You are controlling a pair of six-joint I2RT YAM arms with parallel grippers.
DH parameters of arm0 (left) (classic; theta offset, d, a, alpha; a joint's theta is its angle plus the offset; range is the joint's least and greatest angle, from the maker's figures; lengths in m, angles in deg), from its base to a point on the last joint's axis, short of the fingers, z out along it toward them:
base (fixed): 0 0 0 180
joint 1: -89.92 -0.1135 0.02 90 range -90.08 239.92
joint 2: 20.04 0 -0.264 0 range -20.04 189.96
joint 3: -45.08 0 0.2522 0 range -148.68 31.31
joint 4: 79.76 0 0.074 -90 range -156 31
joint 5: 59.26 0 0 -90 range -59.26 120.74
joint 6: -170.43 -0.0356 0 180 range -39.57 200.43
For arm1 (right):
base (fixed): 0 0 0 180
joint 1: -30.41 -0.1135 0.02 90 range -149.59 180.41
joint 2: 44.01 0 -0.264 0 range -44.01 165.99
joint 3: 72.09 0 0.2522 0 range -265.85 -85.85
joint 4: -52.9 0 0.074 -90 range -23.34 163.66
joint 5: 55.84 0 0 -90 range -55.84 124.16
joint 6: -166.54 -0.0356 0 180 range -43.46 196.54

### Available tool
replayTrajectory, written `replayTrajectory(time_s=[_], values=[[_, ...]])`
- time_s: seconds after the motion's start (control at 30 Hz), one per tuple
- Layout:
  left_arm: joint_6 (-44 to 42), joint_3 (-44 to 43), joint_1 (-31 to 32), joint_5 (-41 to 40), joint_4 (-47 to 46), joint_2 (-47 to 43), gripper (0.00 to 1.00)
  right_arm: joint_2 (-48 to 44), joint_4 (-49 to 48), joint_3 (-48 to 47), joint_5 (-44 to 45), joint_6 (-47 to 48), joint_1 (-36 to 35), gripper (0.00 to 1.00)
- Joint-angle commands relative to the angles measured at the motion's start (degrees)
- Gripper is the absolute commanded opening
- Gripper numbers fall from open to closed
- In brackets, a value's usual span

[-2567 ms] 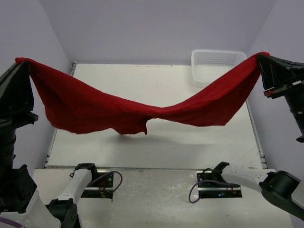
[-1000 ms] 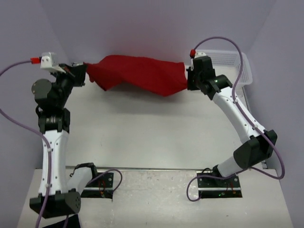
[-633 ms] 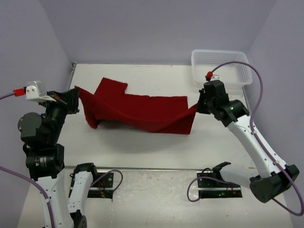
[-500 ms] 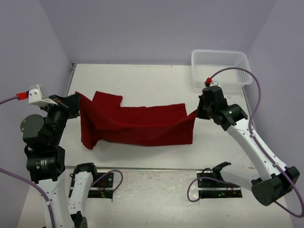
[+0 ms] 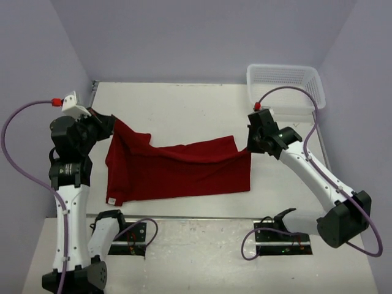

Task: Fold and stack the t-shirts
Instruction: Flatten out the tshirt

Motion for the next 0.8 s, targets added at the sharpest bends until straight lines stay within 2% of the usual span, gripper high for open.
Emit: replayTrajectory(time_s=[0.0,0.03,0.2,0.23,0.27,0.3,0.37,0.4,0.43,0.5,0.6,0.77], values=[[-1.1,-1.33,0.14,7.66,-17.36,6.86,0.0,4.0,-6.98,-10.07,4.98,5.1,-0.11,0.0],[-0.57,-4.04,0.14,8.21,-22.35,9.14,0.0,5.23,-9.95,-15.14,6.21,6.94,-0.11,0.0],[-2.67,-18.72,0.14,5.32,-32.21,27.51,0.0,17.87,-19.28,-34.06,6.31,20.48,2.16,0.0],[-4.59,-25.18,0.23,5.23,-33.72,30.41,0.0,20.33,-18.95,-42.88,6.39,21.1,2.79,0.0],[-5.39,-29.16,0.31,5.93,-33.21,36.61,0.0,25.05,-18.16,-47.93,6.57,22.93,3.4,0.0],[-7.32,-38.16,0.32,6.28,-30.33,41.64,0.0,27.1,-16.33,-57.81,6.92,25.3,3.58,0.0],[-8.65,-46.39,0.32,6.72,-25.67,45.19,0.0,31.06,-13.6,-68.05,6.4,27.85,3.58,0.0],[-9.44,-54.0,0.32,6.99,-21.99,46.51,0.0,34.73,-10.19,-78.37,6.57,28.05,3.58,0.0],[-9.62,-56.34,0.23,7.6,-21.26,47.22,0.0,36.07,-8.76,-82.3,6.4,30.14,3.58,0.0],[-7.88,-58.99,0.23,10.14,-23.17,46.0,0.0,33.13,-8.66,-83.84,5.6,31.21,3.5,0.0],[-6.11,-63.12,0.23,12.87,-22.58,41.52,0.0,24.44,-9.63,-76.21,4.64,31.3,2.36,0.0],[-6.71,-57.25,0.23,13.84,-22.57,25.37,0.0,12.2,-9.97,-69.17,7.18,35.34,-5.09,0.0]])
